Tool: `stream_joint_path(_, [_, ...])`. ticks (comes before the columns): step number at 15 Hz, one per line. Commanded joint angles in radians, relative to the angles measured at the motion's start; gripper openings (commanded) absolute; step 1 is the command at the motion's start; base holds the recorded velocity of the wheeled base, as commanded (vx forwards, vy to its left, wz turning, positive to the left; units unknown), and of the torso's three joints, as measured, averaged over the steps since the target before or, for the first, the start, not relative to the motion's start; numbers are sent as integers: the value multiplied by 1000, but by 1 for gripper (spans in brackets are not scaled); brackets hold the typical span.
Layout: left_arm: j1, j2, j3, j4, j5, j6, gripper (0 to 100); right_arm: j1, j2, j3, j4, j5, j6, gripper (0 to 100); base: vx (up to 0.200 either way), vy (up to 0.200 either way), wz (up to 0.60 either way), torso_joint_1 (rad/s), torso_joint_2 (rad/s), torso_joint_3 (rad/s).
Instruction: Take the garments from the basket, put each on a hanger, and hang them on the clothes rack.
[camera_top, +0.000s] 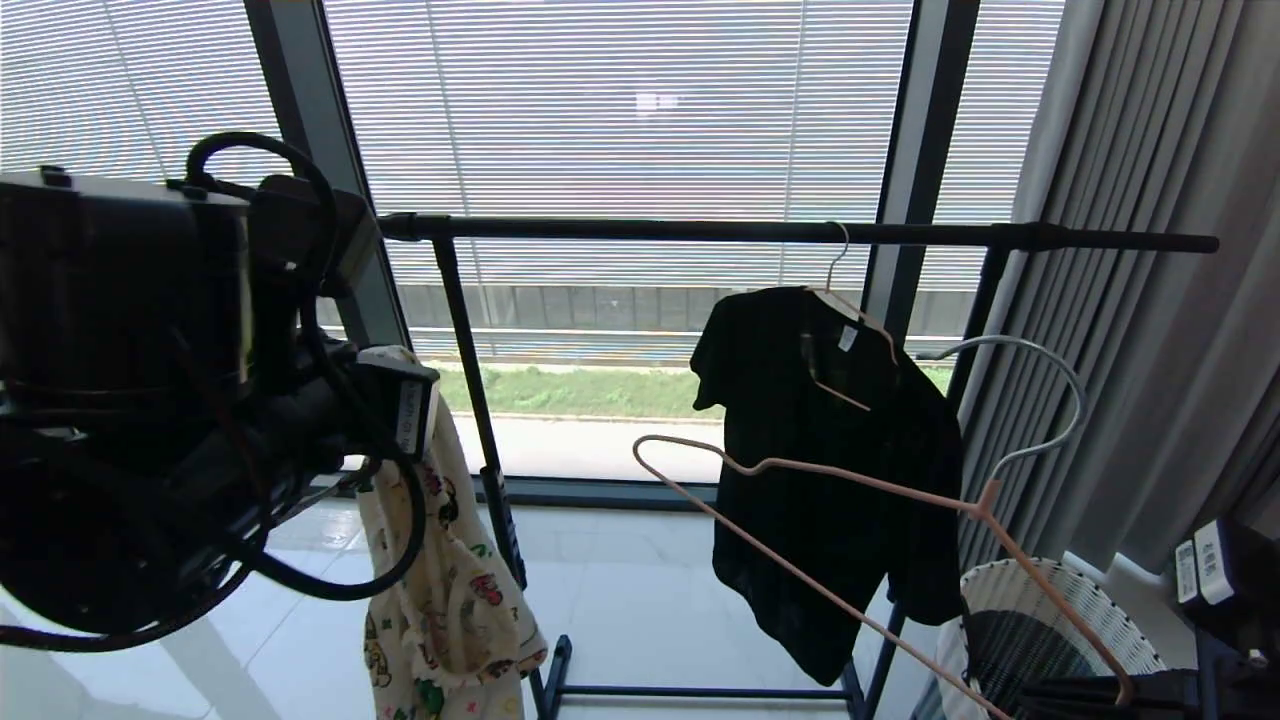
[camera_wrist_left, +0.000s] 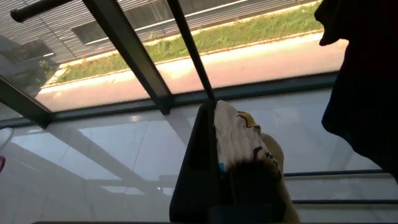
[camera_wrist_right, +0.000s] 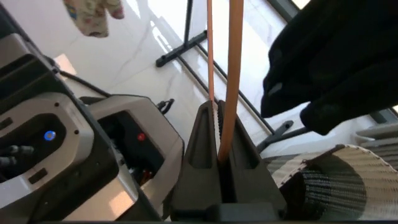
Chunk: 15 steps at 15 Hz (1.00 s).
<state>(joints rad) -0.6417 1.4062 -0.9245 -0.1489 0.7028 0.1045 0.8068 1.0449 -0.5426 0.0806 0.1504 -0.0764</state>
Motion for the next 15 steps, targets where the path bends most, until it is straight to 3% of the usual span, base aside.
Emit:
stream_joint_path(1, [2, 201, -128, -9, 30, -86, 0, 112, -2, 0, -39, 0, 53, 0, 0, 0, 0, 0, 0, 0])
stream_joint_path(7, [-1, 254, -189, -9, 57, -201, 0, 138, 38, -5, -67, 3, 61, 0, 0, 0, 0, 0, 0, 0])
stream_joint_path(11, [-18, 251, -192, -9, 60, -203, 0, 138, 89, -10, -107, 0, 93, 0, 0, 0, 0, 0, 0, 0])
stream_joint_path(13, [-26, 246, -197, -9, 60, -204, 0, 140, 149, -59, -157, 0, 168, 0, 0, 0, 0, 0, 0, 0])
stream_joint_path(15, [-27, 249, -205, -9, 66, -204, 0, 141, 191, -111, -159, 3, 171, 0, 0, 0, 0, 0, 0, 0])
